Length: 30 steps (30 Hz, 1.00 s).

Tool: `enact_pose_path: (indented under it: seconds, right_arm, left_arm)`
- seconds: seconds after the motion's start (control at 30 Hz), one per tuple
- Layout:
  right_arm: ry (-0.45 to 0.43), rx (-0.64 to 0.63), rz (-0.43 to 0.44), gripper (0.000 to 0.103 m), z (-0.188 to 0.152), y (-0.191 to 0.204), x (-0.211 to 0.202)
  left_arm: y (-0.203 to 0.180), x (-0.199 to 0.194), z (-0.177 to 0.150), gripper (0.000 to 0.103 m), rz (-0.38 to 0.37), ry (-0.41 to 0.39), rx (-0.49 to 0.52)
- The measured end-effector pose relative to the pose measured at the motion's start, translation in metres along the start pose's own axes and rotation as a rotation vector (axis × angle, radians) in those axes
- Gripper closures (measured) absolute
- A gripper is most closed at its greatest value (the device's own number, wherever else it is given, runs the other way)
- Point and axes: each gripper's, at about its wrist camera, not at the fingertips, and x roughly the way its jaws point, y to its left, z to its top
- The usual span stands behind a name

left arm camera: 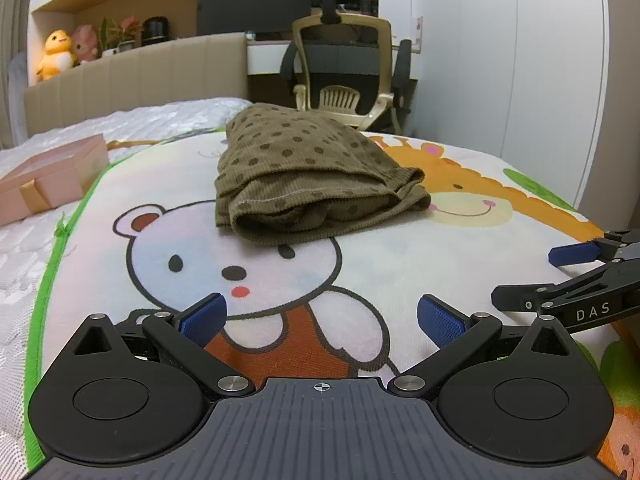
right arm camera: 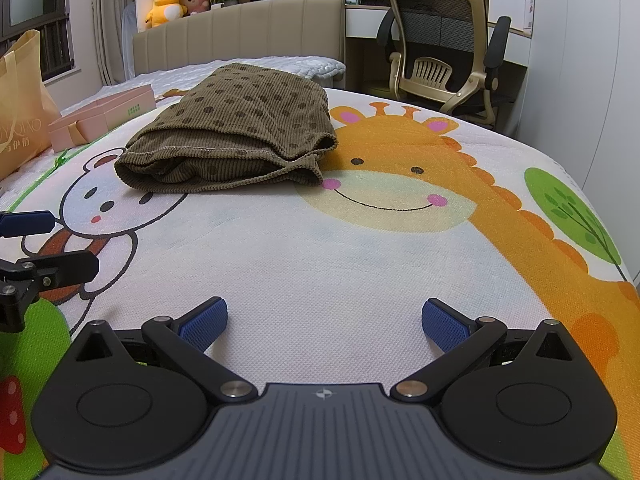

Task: Fold clothes

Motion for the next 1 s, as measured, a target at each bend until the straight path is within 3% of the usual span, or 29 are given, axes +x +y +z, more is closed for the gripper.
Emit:
enact_pose_path:
  seconds: [1.0]
  right_arm:
    - [0.0,-0.003,-0.003,0.0,0.0004,0.0002,0.0001]
  left_arm:
    - [-0.0045,-0.0035,-0.0016,0.0,0.0,-0.02,0.032]
